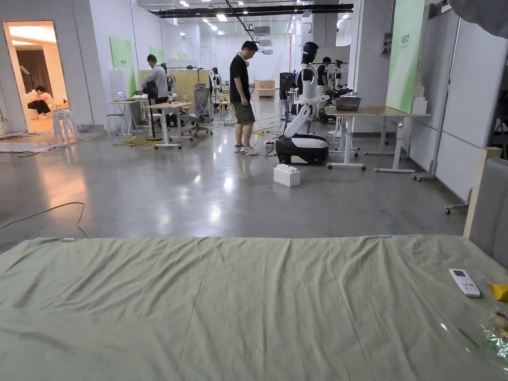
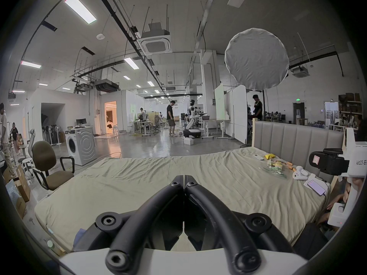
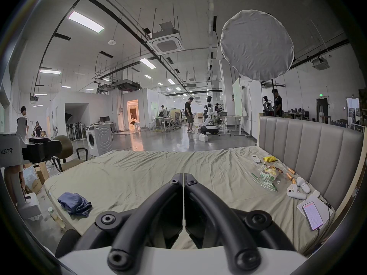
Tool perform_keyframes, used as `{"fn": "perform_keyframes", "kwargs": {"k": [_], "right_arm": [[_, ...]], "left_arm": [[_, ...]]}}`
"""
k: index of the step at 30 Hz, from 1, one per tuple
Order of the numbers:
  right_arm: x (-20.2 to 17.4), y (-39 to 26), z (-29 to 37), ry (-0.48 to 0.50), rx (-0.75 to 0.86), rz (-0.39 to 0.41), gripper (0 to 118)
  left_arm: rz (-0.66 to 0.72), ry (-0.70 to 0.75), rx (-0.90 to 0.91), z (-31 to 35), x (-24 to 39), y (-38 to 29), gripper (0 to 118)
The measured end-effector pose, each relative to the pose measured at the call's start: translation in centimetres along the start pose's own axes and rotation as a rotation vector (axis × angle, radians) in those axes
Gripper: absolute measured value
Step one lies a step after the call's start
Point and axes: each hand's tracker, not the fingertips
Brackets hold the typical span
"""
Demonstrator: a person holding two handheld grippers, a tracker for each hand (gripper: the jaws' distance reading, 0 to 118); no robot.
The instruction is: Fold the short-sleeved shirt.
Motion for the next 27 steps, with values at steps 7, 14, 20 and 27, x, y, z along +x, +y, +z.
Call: {"fn": "perform_keyframes", "kwargs": {"k": [7,14,20,27], "right_arm": [[-0.05,0.39,-0.1,0.01,0.006,-0.006,1],[-0.15,0.63,0.01,0.016,0.012,0.002,1],[0.08,0.66,0.16,0.011,0.017,-0.001,1],[0.51,0.72,0.34,0.02,0.034,-0.03,24]], "left_arm": [[-0.001,-0.005,0.001,0.13,0.02,0.16,0],[-0.001,0.022,0.007,-0.37,-0.13,0.32,0],[0.007,0.032,0.001,-0.43,-0.42,0.29,0],[0.006,0.043,0.0,-0.65,-0.41,0.32,24]]}}
